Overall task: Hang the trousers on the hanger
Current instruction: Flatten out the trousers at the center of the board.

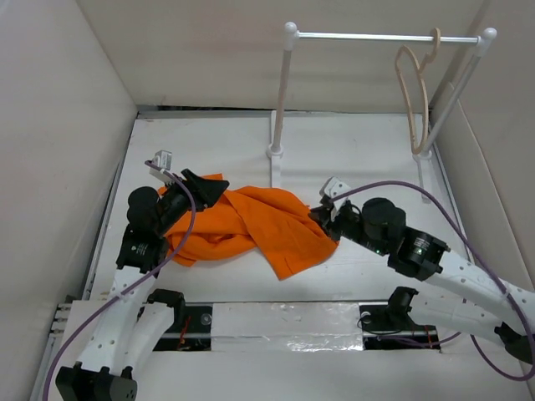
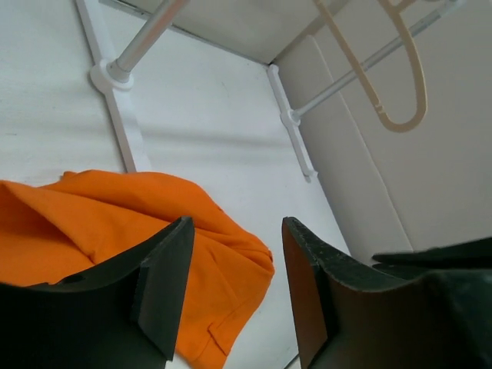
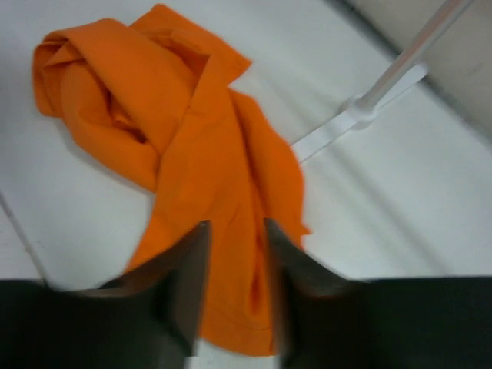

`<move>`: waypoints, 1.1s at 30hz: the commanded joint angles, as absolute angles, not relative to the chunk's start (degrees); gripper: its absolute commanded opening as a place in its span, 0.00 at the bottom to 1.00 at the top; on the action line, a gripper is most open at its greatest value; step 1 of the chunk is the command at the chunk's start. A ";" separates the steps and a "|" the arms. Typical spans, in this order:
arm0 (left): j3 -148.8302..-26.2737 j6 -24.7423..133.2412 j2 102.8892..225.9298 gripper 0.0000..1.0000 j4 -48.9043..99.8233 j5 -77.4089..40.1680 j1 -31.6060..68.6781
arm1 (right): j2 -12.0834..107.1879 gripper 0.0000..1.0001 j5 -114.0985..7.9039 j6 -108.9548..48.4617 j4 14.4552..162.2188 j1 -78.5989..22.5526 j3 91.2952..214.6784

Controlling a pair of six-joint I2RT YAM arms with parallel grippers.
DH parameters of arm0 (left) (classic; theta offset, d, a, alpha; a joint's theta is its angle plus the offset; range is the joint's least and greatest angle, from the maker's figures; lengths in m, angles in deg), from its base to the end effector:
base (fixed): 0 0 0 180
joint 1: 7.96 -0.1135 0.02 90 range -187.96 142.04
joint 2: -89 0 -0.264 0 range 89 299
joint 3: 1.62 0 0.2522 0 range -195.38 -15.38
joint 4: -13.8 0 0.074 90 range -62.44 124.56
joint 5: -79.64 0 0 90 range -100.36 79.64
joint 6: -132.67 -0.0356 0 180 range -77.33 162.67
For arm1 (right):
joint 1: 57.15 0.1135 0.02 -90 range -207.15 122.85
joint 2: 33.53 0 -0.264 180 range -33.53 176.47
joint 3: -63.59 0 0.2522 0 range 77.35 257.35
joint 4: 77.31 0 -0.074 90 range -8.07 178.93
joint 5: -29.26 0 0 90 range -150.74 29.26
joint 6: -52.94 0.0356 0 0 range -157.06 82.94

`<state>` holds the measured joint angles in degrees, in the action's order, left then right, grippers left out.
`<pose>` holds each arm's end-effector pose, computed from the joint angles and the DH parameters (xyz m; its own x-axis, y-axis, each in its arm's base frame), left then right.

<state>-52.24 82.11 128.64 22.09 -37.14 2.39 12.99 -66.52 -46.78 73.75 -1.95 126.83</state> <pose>0.1643 -0.0463 0.3349 -0.3475 -0.5130 -0.7849 0.4951 0.6104 -0.6182 0.1096 0.1514 0.3545 0.0094 -0.2808 -0.9597 -0.7703 0.6100 -0.1860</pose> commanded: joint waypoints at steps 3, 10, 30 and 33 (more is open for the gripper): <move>-52.38 82.13 126.53 0.33 15.35 -37.52 3.19 | 18.14 0.00 -68.38 -45.41 73.02 3.48 123.76; -57.03 81.95 134.24 0.00 13.25 -36.62 4.34 | 24.38 0.00 -78.12 -43.04 75.39 12.62 122.35; -47.31 85.20 136.17 0.40 19.03 9.14 30.62 | 46.44 0.55 -84.20 -33.55 91.92 22.03 116.90; -41.67 88.19 129.19 0.49 23.50 12.57 30.62 | 50.66 0.56 -87.71 -31.53 92.27 22.74 117.52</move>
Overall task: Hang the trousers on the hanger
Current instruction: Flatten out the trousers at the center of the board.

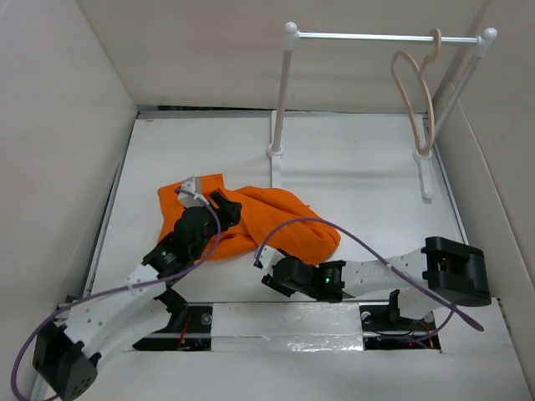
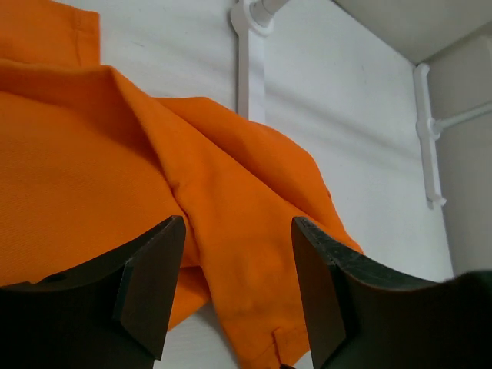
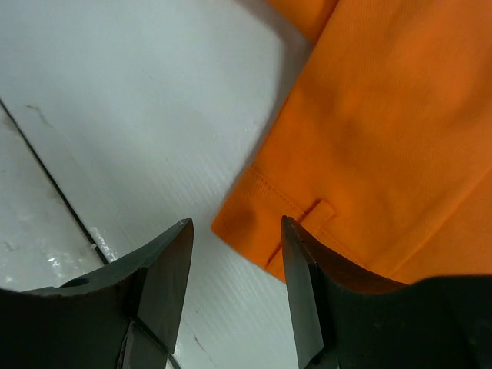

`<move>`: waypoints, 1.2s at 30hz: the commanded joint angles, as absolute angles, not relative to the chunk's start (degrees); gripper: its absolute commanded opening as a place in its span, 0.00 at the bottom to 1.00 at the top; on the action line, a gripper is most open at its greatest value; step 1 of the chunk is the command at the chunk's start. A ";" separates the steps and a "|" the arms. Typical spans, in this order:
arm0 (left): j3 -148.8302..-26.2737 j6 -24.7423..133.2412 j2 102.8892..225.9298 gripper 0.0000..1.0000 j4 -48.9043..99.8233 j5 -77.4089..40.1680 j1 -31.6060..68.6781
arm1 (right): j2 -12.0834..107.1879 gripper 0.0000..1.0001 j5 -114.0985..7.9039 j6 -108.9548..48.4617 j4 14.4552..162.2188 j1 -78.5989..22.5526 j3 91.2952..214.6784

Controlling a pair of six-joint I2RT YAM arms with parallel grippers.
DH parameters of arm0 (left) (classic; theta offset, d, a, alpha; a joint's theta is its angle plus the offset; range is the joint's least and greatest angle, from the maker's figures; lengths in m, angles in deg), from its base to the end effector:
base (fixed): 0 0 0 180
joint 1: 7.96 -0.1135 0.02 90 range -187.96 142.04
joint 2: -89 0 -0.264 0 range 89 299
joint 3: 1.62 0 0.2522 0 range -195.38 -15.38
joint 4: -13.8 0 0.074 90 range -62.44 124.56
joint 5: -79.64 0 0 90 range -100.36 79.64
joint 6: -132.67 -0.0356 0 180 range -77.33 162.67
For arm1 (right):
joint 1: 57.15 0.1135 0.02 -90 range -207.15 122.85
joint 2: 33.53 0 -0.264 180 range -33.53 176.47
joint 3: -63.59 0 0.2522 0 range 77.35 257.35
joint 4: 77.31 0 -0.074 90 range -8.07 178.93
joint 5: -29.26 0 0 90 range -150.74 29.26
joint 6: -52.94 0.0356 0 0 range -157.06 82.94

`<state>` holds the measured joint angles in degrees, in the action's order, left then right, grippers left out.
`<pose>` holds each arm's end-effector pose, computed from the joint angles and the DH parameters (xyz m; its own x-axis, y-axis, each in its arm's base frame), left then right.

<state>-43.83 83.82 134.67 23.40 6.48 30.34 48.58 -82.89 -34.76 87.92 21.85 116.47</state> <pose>0.1575 -0.1112 0.2627 -0.3781 -0.5039 -0.7766 0.1632 0.7894 -0.5917 0.0668 0.2731 0.1775 -0.1669 -0.6636 -0.7293 -0.8514 0.4700 -0.2328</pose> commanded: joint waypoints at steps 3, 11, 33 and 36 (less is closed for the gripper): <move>-40.43 89.77 124.61 0.58 30.69 15.39 30.62 | 53.83 0.59 -91.85 -29.24 91.39 22.74 118.31; -30.79 98.47 122.58 0.66 34.51 14.08 30.62 | 60.78 0.33 -99.23 -24.58 89.90 22.74 120.59; -31.36 95.23 138.30 0.00 21.75 13.10 31.15 | 22.73 0.00 -107.93 -42.06 64.69 21.78 143.58; -37.87 93.48 139.37 0.00 26.92 18.19 31.15 | 23.16 0.00 -107.41 -43.91 59.68 24.32 152.80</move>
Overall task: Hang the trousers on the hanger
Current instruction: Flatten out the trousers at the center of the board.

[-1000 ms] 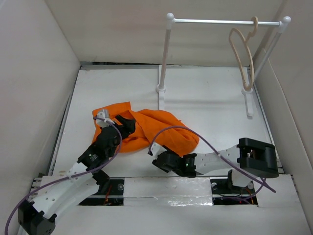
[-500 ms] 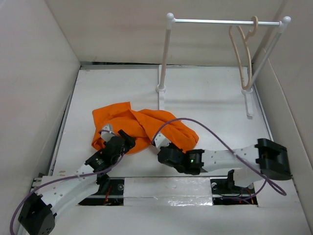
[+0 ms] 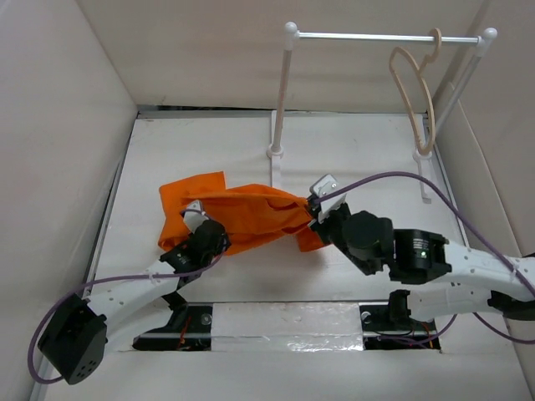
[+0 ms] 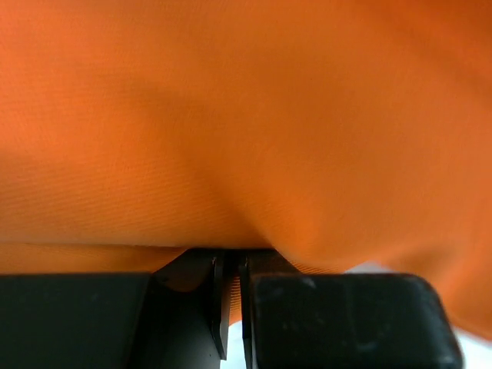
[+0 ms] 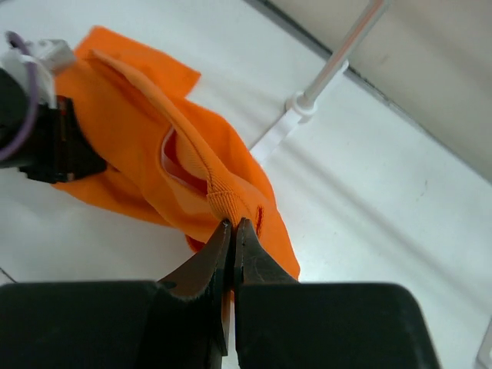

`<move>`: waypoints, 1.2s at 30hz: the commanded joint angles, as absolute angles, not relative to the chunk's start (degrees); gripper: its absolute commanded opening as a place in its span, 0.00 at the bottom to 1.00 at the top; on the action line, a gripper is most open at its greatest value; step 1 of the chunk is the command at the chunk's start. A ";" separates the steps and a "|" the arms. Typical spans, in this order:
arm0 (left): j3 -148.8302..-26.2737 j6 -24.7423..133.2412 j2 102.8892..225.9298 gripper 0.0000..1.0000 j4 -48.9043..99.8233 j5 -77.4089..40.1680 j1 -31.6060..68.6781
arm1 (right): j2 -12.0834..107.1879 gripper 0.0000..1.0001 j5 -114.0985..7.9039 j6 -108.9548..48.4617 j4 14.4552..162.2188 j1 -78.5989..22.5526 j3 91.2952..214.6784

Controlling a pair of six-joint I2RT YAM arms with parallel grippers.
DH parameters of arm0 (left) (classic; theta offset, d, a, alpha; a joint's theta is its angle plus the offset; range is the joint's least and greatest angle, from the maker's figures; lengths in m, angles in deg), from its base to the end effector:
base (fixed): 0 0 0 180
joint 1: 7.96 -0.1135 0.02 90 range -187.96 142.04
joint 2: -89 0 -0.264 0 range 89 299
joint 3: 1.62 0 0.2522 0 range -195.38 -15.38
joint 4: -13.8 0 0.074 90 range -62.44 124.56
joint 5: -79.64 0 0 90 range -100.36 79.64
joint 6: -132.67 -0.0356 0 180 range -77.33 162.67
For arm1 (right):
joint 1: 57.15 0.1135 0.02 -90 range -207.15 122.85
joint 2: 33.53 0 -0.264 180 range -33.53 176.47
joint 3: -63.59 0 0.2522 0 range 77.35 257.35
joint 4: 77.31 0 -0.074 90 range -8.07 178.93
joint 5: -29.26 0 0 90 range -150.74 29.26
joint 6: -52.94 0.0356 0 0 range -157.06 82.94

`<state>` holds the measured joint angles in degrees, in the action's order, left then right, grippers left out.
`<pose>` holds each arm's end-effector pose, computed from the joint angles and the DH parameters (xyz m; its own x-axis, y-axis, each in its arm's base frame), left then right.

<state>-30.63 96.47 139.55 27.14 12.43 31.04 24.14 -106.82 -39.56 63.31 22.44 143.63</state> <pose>0.1443 -0.0991 0.1637 -0.5314 -0.5270 -0.6633 -0.1618 0.8317 -0.5312 0.0625 0.1984 0.4037 -0.0285 -0.3225 -0.9462 -0.5596 0.7895 -0.2522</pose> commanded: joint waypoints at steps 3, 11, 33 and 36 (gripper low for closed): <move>-42.53 90.75 134.99 0.00 30.97 21.36 31.15 | 25.09 0.00 -105.57 -45.40 56.07 27.83 159.77; -47.90 86.97 121.09 0.00 36.79 21.37 26.84 | 28.71 0.00 -105.28 -43.75 47.89 35.40 176.42; -54.40 78.26 150.34 0.08 26.84 14.67 43.88 | 18.49 0.07 -86.76 -36.44 76.43 -49.91 123.06; -55.99 78.35 149.74 0.11 28.87 14.96 44.86 | 19.91 0.47 -85.27 -36.45 76.28 -53.62 124.19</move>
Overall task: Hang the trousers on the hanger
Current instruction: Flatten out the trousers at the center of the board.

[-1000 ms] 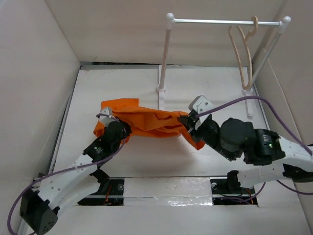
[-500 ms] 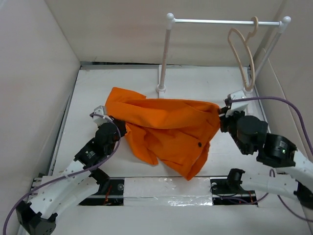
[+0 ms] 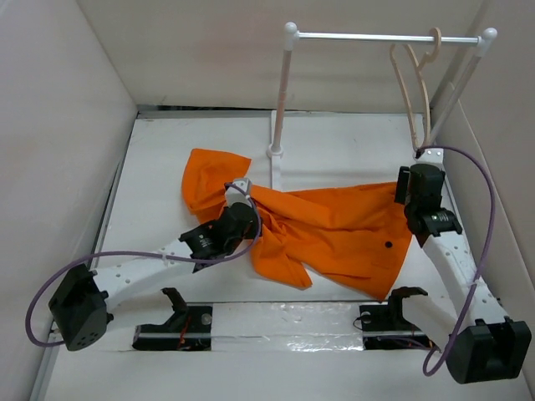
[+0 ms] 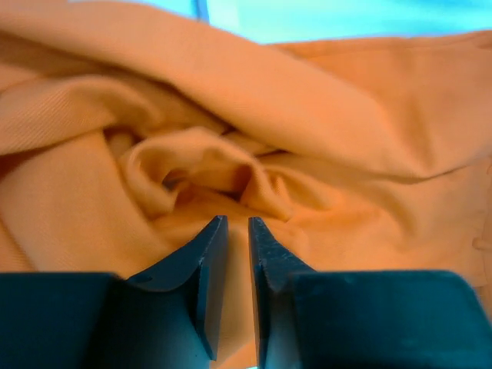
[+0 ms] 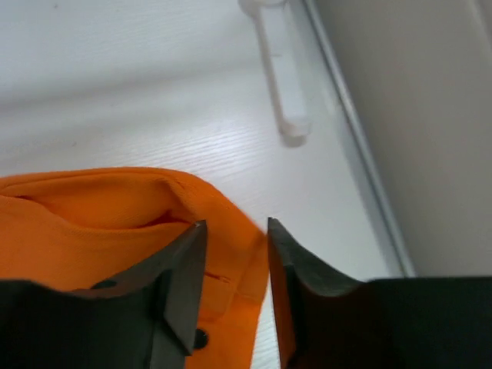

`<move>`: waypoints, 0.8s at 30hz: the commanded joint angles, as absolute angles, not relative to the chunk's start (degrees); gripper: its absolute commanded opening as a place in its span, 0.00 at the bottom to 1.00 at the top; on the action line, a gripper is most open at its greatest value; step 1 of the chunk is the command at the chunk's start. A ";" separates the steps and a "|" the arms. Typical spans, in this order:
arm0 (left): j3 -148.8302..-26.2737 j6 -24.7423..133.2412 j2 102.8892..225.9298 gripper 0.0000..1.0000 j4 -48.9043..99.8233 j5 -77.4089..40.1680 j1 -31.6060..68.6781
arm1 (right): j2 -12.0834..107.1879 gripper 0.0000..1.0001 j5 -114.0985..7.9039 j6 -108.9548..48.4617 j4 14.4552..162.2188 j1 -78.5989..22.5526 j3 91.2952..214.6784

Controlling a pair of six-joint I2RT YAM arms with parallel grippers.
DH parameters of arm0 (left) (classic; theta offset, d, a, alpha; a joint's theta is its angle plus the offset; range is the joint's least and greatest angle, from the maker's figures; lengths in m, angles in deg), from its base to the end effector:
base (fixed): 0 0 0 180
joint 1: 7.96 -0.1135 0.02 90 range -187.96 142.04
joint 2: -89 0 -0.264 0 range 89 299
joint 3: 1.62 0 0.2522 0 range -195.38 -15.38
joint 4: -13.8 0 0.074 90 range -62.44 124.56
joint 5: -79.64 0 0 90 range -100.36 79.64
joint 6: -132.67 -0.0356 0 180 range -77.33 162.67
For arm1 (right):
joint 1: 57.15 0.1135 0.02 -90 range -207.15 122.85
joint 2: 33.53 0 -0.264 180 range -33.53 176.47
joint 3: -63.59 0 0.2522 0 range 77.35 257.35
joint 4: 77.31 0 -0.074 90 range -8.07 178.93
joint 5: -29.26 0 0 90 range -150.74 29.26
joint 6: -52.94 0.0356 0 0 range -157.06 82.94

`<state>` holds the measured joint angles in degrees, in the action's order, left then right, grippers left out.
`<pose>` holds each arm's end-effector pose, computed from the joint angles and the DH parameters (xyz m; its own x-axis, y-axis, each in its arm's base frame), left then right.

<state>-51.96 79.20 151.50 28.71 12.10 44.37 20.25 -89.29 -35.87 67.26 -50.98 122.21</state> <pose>0.1573 -0.1815 0.2459 -0.5351 -0.2070 -0.8190 0.2552 0.8846 -0.3903 0.2066 0.0052 0.2942 -0.4993 -0.0356 -0.8657 0.3251 0.9185 -0.2253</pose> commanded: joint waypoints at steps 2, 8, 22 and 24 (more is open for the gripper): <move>-56.08 78.09 147.02 0.32 29.58 14.25 44.86 | 18.16 0.76 -80.54 -36.45 76.27 -53.03 124.20; -56.52 80.37 137.79 0.64 37.92 21.28 40.06 | 8.94 0.66 -67.68 -37.77 82.07 -35.06 116.39; -40.87 90.83 139.07 0.66 19.57 -9.36 -7.68 | 30.26 0.11 -82.96 -41.63 87.53 11.64 120.68; -40.53 91.88 141.81 0.69 17.91 -12.53 -12.17 | 31.68 0.17 -84.38 -41.80 89.09 13.42 120.68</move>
